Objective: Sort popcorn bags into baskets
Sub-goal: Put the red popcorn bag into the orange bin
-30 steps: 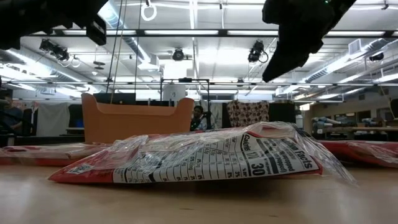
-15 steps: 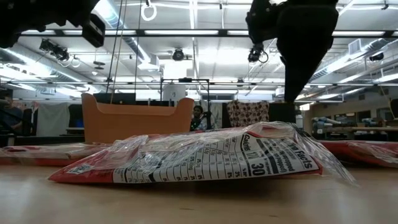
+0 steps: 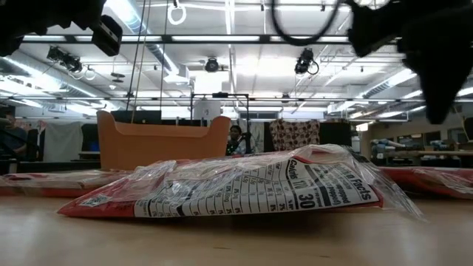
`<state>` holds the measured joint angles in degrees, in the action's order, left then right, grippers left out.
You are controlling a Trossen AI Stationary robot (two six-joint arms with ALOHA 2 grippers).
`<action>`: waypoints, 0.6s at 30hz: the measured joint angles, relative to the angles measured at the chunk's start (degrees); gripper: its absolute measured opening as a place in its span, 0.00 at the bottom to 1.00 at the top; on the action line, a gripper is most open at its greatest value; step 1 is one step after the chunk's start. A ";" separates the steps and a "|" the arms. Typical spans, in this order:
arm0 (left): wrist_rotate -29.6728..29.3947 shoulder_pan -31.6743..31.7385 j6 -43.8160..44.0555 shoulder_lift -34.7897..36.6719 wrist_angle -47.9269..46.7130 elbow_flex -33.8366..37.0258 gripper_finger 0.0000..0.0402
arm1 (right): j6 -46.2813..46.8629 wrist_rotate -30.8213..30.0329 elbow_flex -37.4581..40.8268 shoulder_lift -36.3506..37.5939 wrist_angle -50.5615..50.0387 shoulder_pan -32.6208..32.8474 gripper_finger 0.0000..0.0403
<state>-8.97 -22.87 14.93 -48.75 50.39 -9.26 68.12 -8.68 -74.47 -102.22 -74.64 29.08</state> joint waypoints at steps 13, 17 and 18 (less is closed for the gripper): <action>-0.42 0.04 0.47 0.00 -0.05 -0.02 0.11 | 24.36 20.36 11.36 4.06 -0.20 7.95 0.54; -0.42 0.03 0.32 0.00 -0.09 -0.02 0.11 | 28.75 20.99 11.36 3.87 0.79 8.34 0.58; -0.42 0.04 0.31 0.00 -0.09 -0.02 0.11 | 29.85 20.97 11.36 3.87 1.13 8.43 0.59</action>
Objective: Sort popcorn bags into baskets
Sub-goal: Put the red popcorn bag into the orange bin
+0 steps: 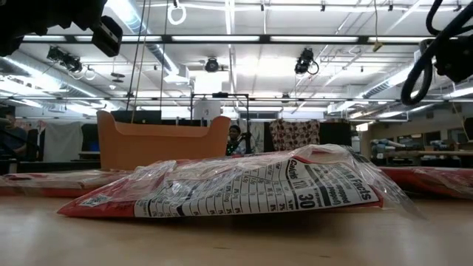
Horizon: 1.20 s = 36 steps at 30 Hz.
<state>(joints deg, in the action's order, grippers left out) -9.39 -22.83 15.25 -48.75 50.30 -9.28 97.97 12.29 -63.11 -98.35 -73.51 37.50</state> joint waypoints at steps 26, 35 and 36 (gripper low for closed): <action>-0.02 0.00 0.22 0.00 -0.90 -0.02 0.11 | -3.63 1.39 -1.05 -12.22 1.95 2.30 0.55; -0.02 -0.01 0.24 0.00 -0.90 -0.02 0.11 | -2.87 0.18 0.88 -12.14 4.34 3.35 0.45; -0.02 0.00 0.26 0.00 -0.90 -0.02 0.11 | -2.80 0.54 1.29 -12.13 4.88 3.51 0.45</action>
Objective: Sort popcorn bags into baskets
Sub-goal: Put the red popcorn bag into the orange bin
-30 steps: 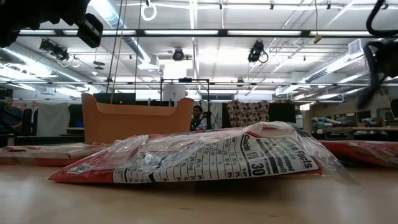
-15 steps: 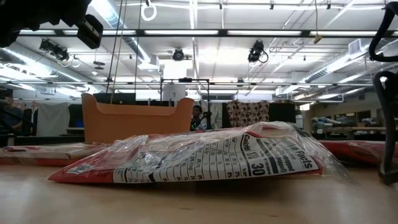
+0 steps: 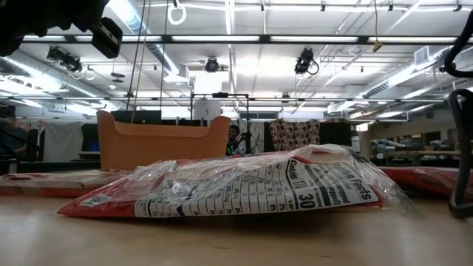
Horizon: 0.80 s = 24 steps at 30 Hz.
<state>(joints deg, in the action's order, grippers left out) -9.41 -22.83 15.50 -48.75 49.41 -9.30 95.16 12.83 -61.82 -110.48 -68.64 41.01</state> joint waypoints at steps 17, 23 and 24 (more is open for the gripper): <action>0.00 -0.01 0.09 0.00 0.00 0.00 0.11 | -4.23 -1.11 -0.09 -0.07 0.38 2.34 0.13; 0.00 0.00 -0.26 0.00 0.00 0.00 0.11 | -7.75 -1.47 -1.57 -0.11 -1.69 1.75 0.04; 0.00 0.00 -0.28 0.00 0.00 0.00 0.11 | -8.58 -1.81 -2.20 -0.11 -2.55 1.44 0.04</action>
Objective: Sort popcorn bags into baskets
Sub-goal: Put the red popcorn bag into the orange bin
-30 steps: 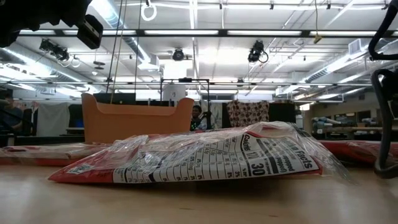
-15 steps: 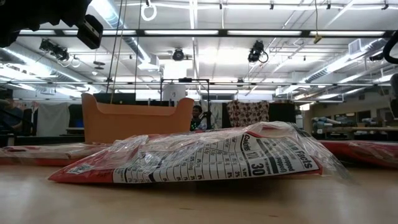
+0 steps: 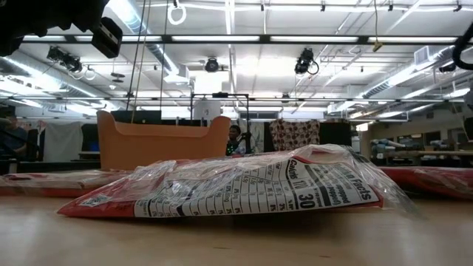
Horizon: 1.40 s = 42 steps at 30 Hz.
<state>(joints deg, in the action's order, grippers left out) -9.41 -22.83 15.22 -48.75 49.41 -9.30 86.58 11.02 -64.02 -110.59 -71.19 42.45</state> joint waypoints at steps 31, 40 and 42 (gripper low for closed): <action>-2.14 0.15 -5.71 0.04 2.66 0.00 0.11 | -45.71 -46.43 -26.00 0.00 2.77 -12.19 0.05; -2.60 -0.37 -8.45 6.31 1.22 1.55 0.11 | -69.05 -49.31 -26.00 0.01 22.69 -19.90 0.05; -3.03 -0.58 -8.46 8.46 0.82 2.80 0.11 | -72.72 -50.55 -26.00 0.00 26.13 -20.90 0.05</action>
<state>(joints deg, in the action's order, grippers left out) -12.44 -23.41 6.77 -40.29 50.22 -6.50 13.87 -39.53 -90.02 -110.59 -45.06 21.55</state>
